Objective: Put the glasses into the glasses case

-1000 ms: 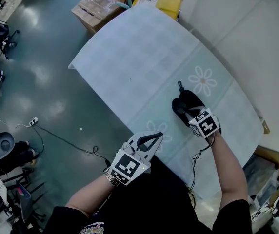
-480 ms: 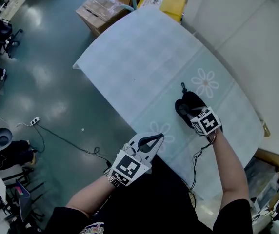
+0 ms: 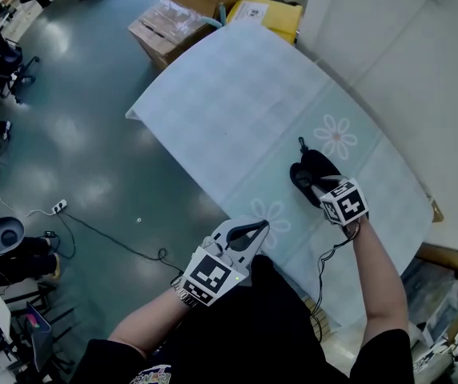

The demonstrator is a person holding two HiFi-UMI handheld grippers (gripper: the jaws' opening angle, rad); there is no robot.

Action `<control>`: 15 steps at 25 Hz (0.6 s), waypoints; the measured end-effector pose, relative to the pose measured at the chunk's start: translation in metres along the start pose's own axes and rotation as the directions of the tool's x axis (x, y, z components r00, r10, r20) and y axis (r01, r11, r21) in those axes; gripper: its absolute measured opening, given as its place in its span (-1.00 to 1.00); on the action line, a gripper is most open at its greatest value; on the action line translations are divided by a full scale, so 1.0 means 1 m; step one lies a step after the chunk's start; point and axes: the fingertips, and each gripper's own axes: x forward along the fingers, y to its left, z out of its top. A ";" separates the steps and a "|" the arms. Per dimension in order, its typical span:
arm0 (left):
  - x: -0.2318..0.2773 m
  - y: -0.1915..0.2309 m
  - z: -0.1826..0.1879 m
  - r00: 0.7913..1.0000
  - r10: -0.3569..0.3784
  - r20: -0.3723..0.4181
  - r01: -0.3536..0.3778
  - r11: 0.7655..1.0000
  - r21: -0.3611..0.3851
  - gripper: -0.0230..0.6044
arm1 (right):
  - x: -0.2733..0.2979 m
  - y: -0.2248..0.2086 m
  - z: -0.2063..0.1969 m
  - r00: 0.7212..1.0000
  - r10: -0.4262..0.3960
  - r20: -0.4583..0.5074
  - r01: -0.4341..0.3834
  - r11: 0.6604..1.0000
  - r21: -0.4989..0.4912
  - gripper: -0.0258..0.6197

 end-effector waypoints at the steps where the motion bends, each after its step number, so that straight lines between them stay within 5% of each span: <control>1: -0.003 -0.001 0.001 1.000 -0.003 0.002 0.003 1.000 0.005 -0.84 | -0.006 0.002 0.002 1.000 -0.008 0.018 0.008 1.000 0.006 -0.59; 10: -0.028 -0.012 0.009 0.998 -0.043 0.035 0.041 0.998 0.048 -0.84 | -0.057 0.042 0.020 0.982 -0.057 0.182 0.049 0.998 0.045 -0.60; 15: -0.047 -0.019 0.014 0.996 -0.068 0.062 0.064 0.995 0.075 -0.84 | -0.096 0.076 0.033 0.940 -0.105 0.323 0.082 0.993 0.083 -0.70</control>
